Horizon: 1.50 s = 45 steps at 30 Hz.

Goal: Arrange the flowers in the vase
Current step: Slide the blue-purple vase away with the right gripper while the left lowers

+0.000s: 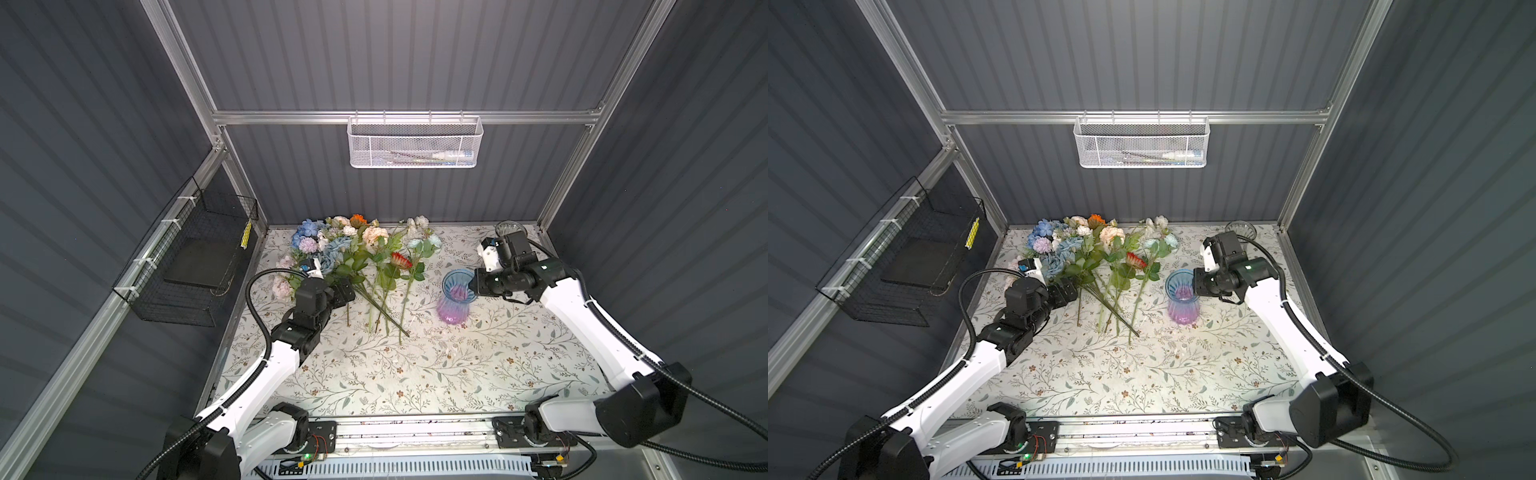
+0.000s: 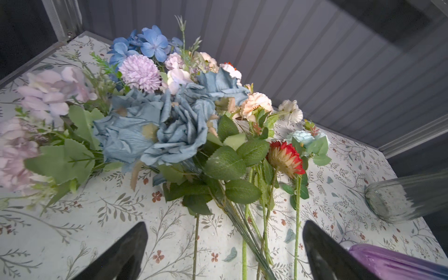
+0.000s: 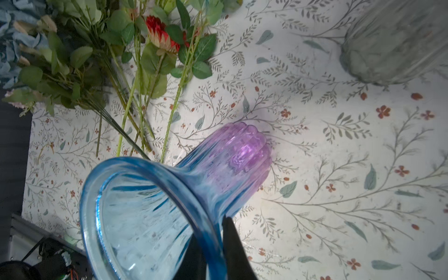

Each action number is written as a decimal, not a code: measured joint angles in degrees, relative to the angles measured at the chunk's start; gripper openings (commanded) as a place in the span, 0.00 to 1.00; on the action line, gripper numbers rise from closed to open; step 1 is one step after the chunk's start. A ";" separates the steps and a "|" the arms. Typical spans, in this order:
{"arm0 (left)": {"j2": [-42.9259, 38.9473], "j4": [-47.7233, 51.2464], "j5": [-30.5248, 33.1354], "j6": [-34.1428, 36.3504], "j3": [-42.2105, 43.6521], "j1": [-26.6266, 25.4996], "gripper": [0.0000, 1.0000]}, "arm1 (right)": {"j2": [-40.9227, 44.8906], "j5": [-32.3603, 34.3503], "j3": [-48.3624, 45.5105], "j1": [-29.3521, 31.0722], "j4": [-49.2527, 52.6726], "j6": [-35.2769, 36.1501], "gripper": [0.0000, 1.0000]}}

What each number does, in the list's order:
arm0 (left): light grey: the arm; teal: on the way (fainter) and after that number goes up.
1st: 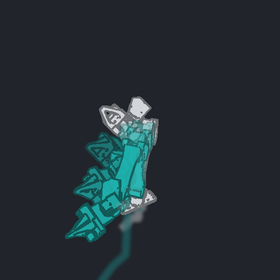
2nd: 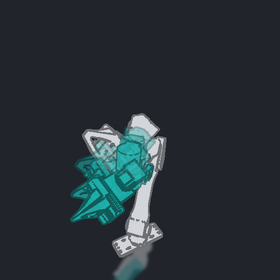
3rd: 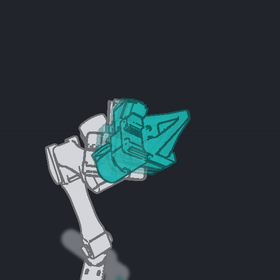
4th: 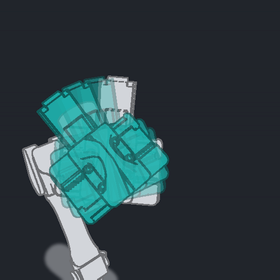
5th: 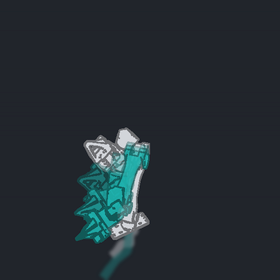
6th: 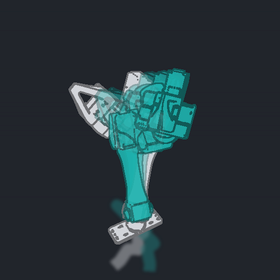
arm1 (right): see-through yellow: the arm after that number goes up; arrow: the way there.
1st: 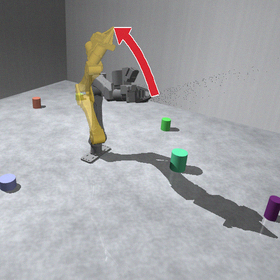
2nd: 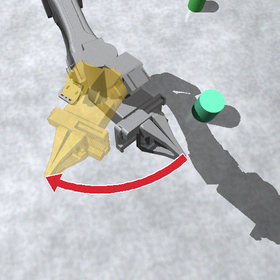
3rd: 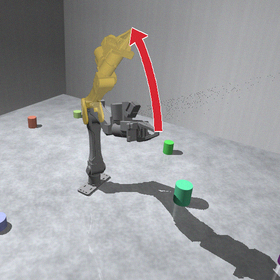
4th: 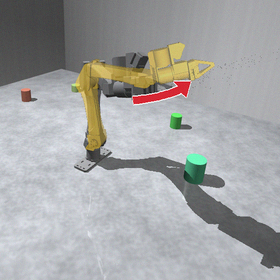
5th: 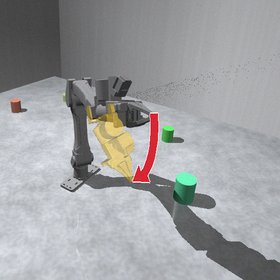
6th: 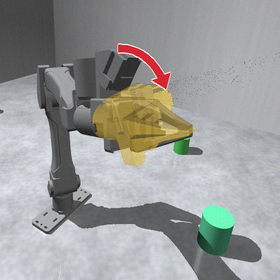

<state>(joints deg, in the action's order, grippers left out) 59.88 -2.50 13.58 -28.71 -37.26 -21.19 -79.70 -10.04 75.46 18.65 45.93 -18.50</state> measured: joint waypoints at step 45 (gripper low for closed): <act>29.79 6.86 -8.52 7.17 -17.99 -20.96 0.80 | 25.38 10.40 -20.94 -4.04 -20.74 -2.86 0.99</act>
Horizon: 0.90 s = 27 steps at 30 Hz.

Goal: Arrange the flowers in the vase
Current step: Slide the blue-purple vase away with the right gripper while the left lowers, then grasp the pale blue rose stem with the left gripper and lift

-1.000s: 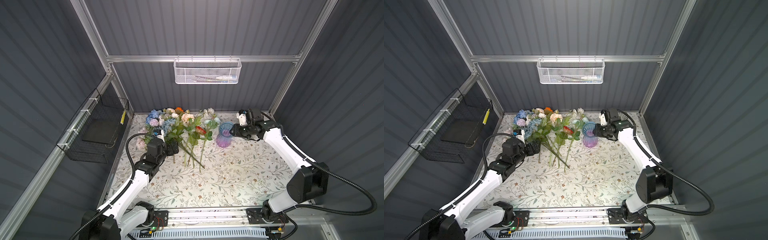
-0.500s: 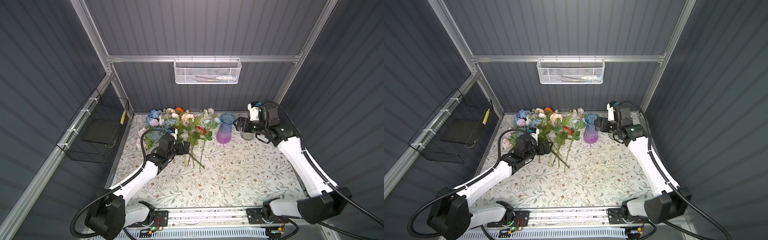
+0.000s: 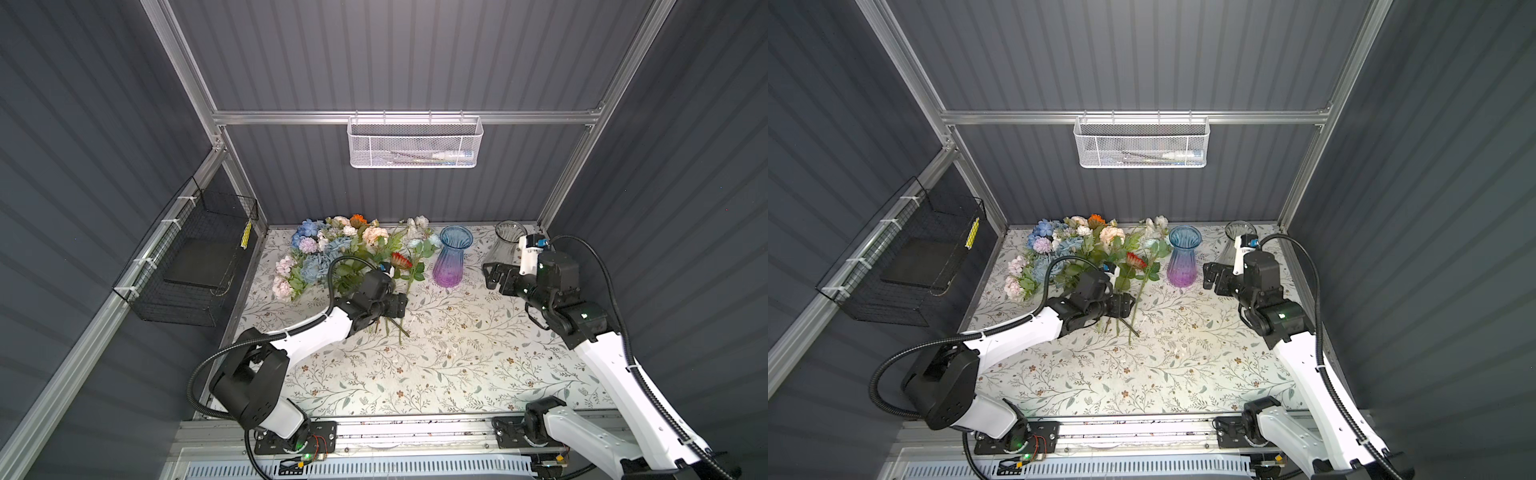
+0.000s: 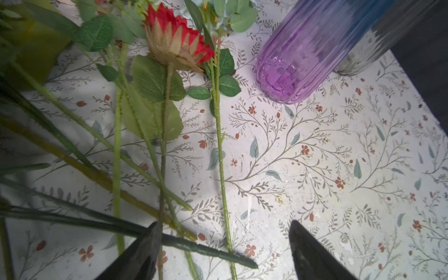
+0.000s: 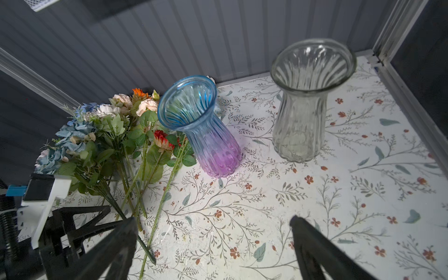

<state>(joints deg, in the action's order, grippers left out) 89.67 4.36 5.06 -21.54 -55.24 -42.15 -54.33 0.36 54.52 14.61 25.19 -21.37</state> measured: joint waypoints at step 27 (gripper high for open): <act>20.83 6.58 10.62 3.45 -12.59 -4.20 0.34 | 2.08 0.02 -8.90 0.00 -4.85 -9.70 0.99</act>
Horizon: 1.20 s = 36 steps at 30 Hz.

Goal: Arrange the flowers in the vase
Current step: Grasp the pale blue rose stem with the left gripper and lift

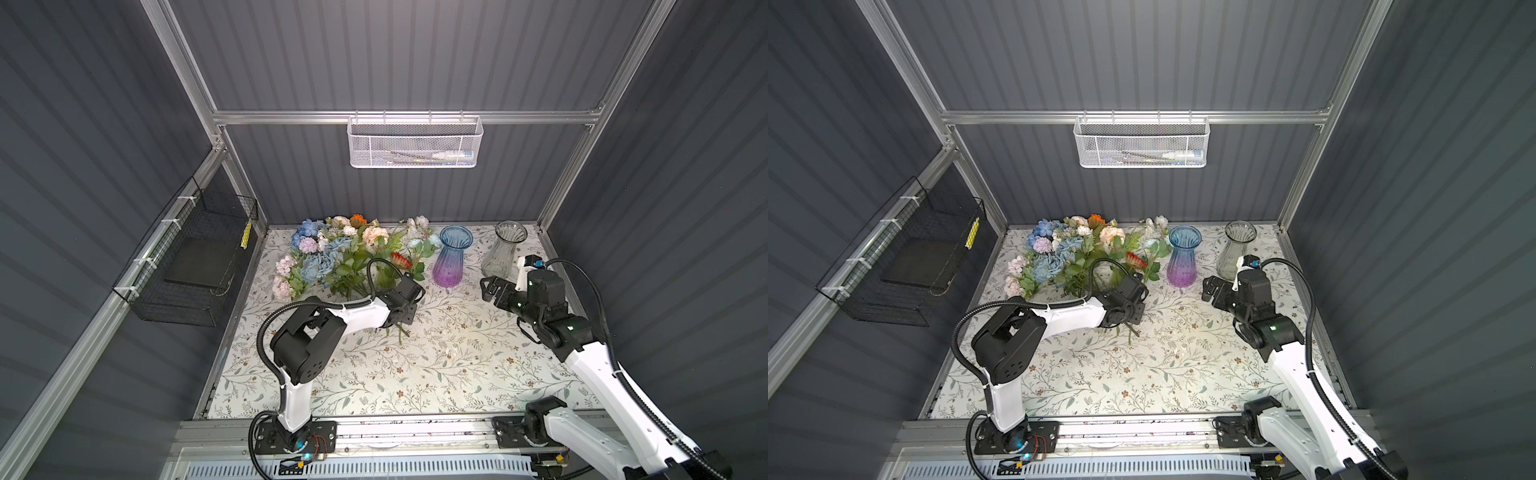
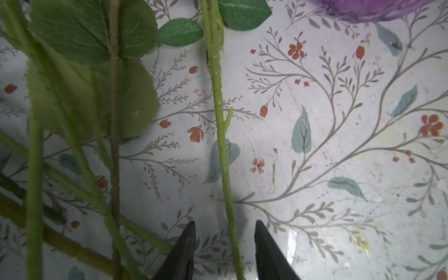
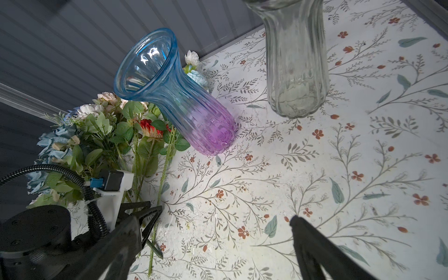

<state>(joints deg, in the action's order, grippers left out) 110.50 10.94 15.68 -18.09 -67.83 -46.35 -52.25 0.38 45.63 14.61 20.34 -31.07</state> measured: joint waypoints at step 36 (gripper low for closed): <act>-19.76 -3.23 0.15 0.35 2.73 0.00 0.00 | 2.43 -9.01 -0.28 0.00 -5.73 0.02 0.99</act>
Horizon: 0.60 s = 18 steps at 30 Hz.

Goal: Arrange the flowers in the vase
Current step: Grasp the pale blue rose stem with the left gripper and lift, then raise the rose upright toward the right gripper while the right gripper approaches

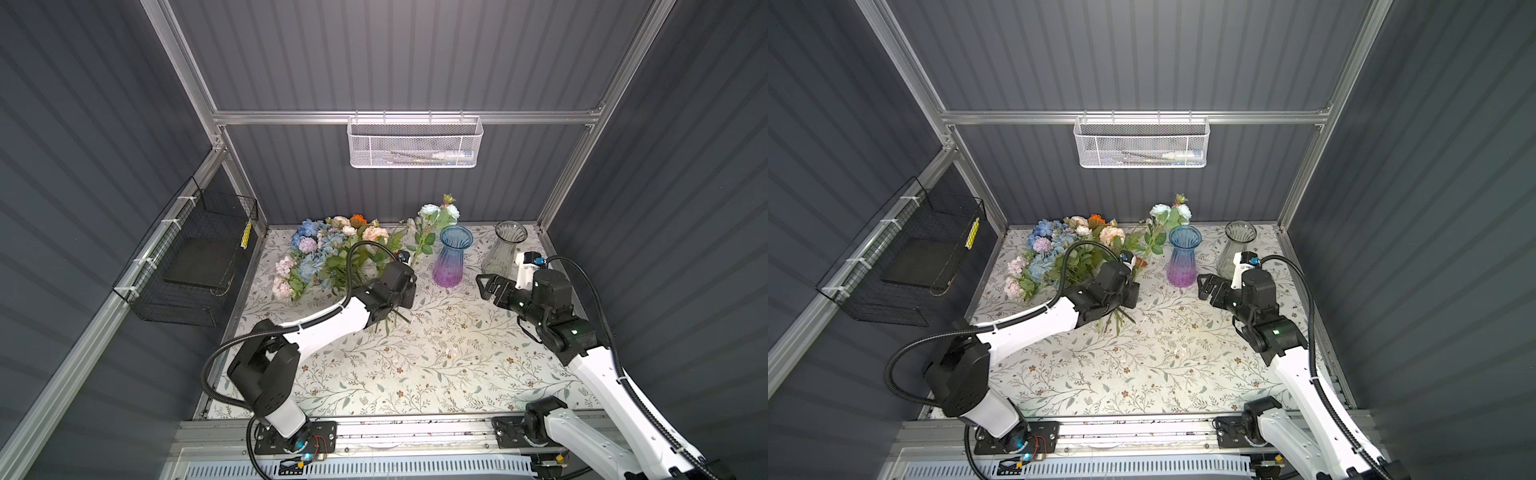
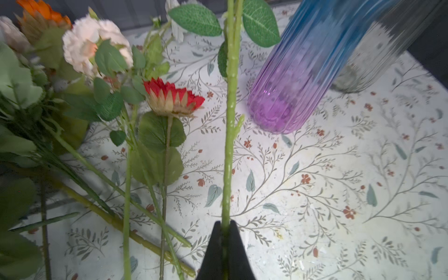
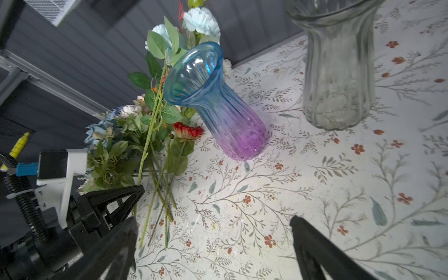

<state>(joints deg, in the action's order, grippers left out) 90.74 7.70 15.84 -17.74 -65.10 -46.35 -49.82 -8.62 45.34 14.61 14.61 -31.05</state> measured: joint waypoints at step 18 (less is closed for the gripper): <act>-15.56 -23.50 -10.69 0.57 17.07 0.00 0.00 | -4.63 -12.39 3.65 13.03 -18.12 1.40 0.65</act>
<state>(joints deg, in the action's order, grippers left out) 75.18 -15.79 5.15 -17.17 -48.03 -46.35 -54.46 -21.02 48.99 27.64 -3.51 -29.65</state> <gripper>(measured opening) 0.065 0.683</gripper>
